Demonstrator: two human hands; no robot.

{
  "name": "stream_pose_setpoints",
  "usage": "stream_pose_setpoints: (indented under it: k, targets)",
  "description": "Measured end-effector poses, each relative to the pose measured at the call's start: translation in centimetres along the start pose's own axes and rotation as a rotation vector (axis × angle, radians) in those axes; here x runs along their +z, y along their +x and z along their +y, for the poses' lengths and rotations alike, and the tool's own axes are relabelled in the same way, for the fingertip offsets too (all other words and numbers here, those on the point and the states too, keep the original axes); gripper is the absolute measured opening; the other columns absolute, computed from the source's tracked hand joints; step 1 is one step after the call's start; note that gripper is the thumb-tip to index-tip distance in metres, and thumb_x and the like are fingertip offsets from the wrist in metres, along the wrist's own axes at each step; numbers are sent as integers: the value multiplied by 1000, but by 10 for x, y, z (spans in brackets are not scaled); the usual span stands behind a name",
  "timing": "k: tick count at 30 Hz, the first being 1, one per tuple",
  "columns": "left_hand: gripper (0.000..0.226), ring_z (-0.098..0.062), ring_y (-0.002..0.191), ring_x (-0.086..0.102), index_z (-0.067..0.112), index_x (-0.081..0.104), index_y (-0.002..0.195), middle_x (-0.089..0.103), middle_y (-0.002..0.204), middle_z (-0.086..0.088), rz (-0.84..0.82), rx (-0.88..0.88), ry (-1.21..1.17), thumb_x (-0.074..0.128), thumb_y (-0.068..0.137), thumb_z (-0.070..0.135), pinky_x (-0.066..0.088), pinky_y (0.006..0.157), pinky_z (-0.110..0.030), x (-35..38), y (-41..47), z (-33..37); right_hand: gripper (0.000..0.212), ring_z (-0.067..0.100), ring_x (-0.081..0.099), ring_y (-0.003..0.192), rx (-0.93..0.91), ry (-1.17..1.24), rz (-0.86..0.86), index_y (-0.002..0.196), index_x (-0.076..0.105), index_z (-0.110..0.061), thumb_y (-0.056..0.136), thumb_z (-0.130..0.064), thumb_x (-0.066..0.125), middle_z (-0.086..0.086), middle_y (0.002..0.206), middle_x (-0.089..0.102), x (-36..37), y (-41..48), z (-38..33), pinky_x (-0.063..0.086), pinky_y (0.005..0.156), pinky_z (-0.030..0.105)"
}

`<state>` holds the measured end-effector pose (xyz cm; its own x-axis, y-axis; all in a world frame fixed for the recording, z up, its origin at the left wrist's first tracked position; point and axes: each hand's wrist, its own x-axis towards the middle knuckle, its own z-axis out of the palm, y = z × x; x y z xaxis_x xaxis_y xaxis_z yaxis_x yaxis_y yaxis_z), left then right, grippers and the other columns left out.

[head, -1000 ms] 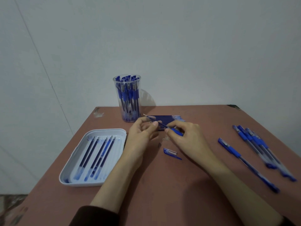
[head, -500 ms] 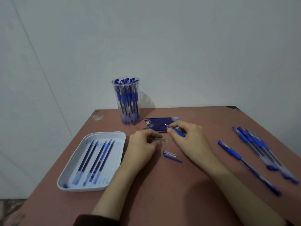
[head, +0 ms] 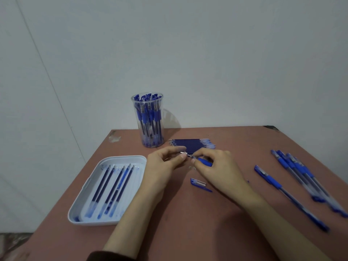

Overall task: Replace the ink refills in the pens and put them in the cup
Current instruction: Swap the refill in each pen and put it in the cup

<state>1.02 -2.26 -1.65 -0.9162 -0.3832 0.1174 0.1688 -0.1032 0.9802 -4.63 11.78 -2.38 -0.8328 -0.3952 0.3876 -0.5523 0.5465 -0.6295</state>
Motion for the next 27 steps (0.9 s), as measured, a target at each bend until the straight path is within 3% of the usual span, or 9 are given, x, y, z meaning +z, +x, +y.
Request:
stream_pose_setpoints:
  k: [4, 9, 15, 19, 23, 27]
  targets:
    - [22, -7, 71, 68, 14, 71, 88, 71, 74, -1, -23, 15, 59, 66, 82, -6, 54, 68, -15, 1, -2, 0, 5, 6, 61, 70, -4, -9, -7, 84, 67, -36, 85, -38, 63, -12, 69, 66, -1, -1, -1, 53, 68, 38]
    - [24, -6, 71, 68, 13, 70, 88, 72, 74, 1, -76, 21, 64, 65, 81, -10, 53, 66, -14, 2, -2, 0, 9, 7, 57, 62, -15, 11, -1, 80, 58, -37, 84, -34, 65, -9, 59, 58, 0, -1, -4, 51, 62, 37]
    - [16, -11, 74, 69, 10, 69, 92, 73, 80, -6, -52, 28, 40, 66, 83, -3, 55, 68, -18, 2, -1, -2, 27, 5, 51, 56, -32, 88, -23, 79, 45, -38, 84, -25, 68, -12, 57, 55, -1, -2, -7, 43, 57, 27]
    - [21, -11, 71, 68, 12, 67, 99, 72, 76, -6, 22, 10, 36, 70, 81, 2, 56, 68, -23, 0, 1, -2, 26, 3, 51, 54, -16, 144, -44, 82, 46, -35, 86, -19, 65, -19, 68, 61, -2, -3, -8, 44, 58, 27]
    - [32, -19, 82, 68, 12, 63, 109, 74, 85, -8, 2, -39, -75, 69, 80, -1, 54, 79, -32, -1, 2, -1, 23, -1, 56, 58, -8, 226, -54, 81, 50, -32, 86, -18, 67, -22, 68, 64, -3, -3, -9, 44, 59, 17]
    - [29, -21, 83, 67, 12, 64, 108, 73, 83, -5, -19, -34, -96, 70, 81, 4, 54, 84, -38, 0, 1, -2, 15, 0, 61, 64, 5, 275, -75, 84, 57, -32, 85, -21, 68, -20, 72, 67, -1, -3, -9, 52, 70, 33]
